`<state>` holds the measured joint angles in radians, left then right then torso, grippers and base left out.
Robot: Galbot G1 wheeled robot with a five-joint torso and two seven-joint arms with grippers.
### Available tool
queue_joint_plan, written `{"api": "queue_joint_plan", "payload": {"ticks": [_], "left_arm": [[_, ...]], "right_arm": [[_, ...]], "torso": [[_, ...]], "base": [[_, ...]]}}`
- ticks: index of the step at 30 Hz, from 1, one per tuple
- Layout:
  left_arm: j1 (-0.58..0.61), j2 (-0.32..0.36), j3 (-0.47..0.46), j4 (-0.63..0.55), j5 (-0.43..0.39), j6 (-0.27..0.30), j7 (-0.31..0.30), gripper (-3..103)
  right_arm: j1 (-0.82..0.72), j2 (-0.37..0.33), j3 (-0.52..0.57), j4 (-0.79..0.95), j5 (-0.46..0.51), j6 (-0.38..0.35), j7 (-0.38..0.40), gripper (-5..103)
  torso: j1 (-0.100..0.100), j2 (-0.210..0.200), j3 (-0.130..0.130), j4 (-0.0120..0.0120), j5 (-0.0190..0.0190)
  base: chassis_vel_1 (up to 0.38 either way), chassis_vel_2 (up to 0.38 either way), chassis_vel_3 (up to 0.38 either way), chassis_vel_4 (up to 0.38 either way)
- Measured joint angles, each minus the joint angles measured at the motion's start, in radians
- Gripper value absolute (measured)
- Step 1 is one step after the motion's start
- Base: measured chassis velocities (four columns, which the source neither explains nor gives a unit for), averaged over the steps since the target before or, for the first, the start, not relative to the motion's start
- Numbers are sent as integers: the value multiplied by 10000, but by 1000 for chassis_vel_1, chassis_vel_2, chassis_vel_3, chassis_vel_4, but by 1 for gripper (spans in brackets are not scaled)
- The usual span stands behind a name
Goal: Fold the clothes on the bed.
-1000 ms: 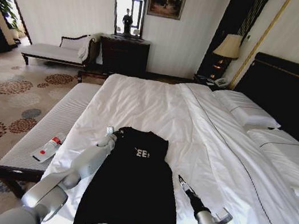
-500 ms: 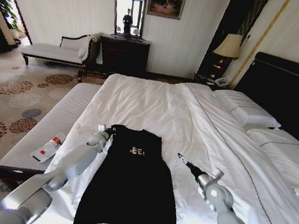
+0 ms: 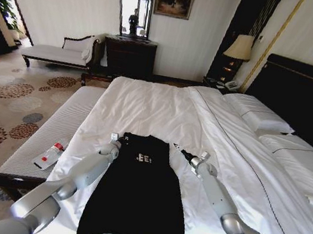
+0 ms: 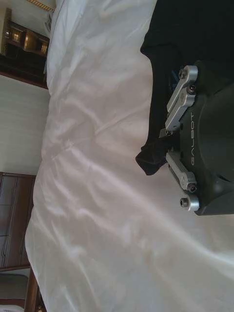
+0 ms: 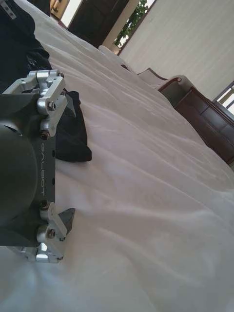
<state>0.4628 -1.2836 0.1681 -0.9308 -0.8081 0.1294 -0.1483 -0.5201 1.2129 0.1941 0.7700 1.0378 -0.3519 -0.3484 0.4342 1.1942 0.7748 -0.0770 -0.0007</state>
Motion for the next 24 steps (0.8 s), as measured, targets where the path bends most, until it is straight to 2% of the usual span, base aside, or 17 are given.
{"api": "queue_joint_plan", "payload": {"ticks": [2, 5, 18, 19, 23, 24], "left_arm": [[14, 10, 9, -33, -12, 0, -15, 1], [33, 29, 155, -105, -71, 2, -61, 1], [-164, -2, 475, -30, -232, 32, 2, 1], [-184, -42, 529, 23, -231, 33, 35, 1], [-186, -100, 562, 98, -225, 28, 119, 1], [-187, -112, 563, 116, -222, 24, 133, 1]], "right_arm": [[41, 91, 17, -173, -164, 45, -188, 100], [285, 382, 182, -930, -723, 313, -868, 100], [1460, 865, 625, -2783, -1671, 637, -1559, 100], [1544, 897, 676, -2934, -1777, 637, -1631, 102], [1635, 966, 704, -3130, -2038, 642, -1688, 95], [1646, 984, 705, -3160, -2104, 642, -1689, 90]], "torso": [[0, 1, 0, 3, -1], [-1, 2, -1, -2, 0], [-1, 1, -1, 3, -1], [0, 2, 0, 2, -1], [0, 1, 0, -2, -1], [0, 1, -1, -1, -1]], "base": [[0, 0, 0, 0], [0, 0, 0, 0], [0, 0, 0, 0], [0, 0, 0, 0], [0, 0, 0, 0], [0, 0, 0, 0]]}}
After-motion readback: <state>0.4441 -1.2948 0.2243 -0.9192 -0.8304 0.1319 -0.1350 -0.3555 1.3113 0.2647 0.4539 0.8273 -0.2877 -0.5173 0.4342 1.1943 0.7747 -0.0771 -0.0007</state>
